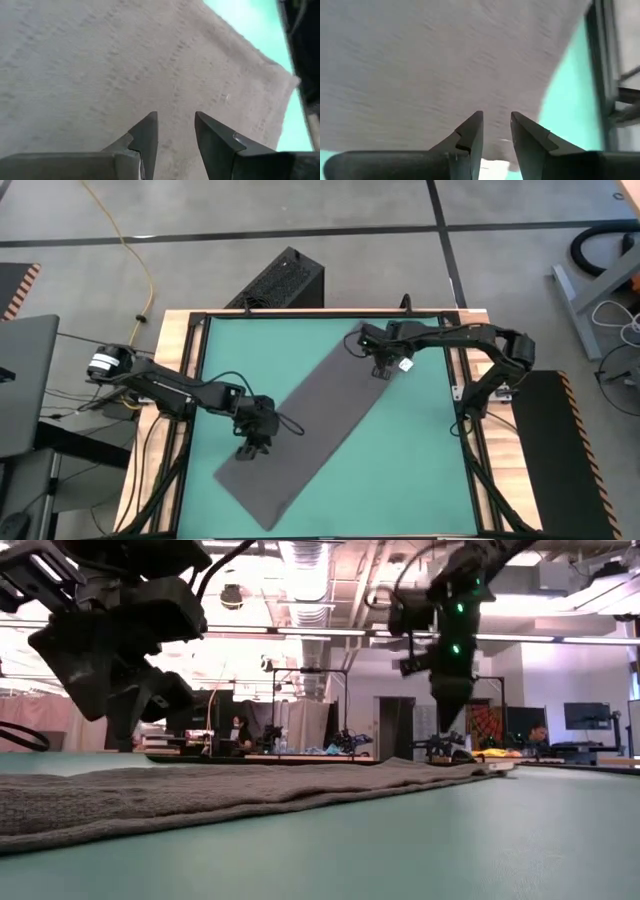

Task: Roll towel into tight, uniform cylinder
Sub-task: Roll the gray towel

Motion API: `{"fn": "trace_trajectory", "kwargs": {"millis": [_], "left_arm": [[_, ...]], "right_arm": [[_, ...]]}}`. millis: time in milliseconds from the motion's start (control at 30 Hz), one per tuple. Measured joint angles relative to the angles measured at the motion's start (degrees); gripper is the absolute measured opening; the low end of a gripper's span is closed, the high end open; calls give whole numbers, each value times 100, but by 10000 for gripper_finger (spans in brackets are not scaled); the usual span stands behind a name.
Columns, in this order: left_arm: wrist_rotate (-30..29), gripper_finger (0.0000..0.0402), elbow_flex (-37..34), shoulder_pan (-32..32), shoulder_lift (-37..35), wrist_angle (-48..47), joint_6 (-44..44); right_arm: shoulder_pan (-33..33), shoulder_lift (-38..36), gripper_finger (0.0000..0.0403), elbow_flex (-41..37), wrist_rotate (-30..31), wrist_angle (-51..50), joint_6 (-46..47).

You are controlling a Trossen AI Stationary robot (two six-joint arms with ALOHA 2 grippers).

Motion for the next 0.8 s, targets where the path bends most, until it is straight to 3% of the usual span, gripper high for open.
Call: {"fn": "trace_trajectory", "kwargs": {"millis": [167, 233, 467, 633, 800], "left_arm": [[-60, 118, -147, -64, -23, -42, -103], [-126, 118, -271, -156, 58, -29, -150], [-358, 118, -497, -492, 212, 119, -322], [-431, 118, -713, -640, 207, 697, -550], [-639, 118, -735, -731, 203, 765, -659]], "right_arm": [[737, -7, 127, -19, -1435, 691, 847], [1184, 19, 127, -230, -1637, 1243, 1090], [2545, 39, 127, -827, -999, 2710, 1934], [3002, 39, 127, -1359, -441, 4123, 2435], [3347, 131, 127, -1869, -703, 6342, 2467]]}}
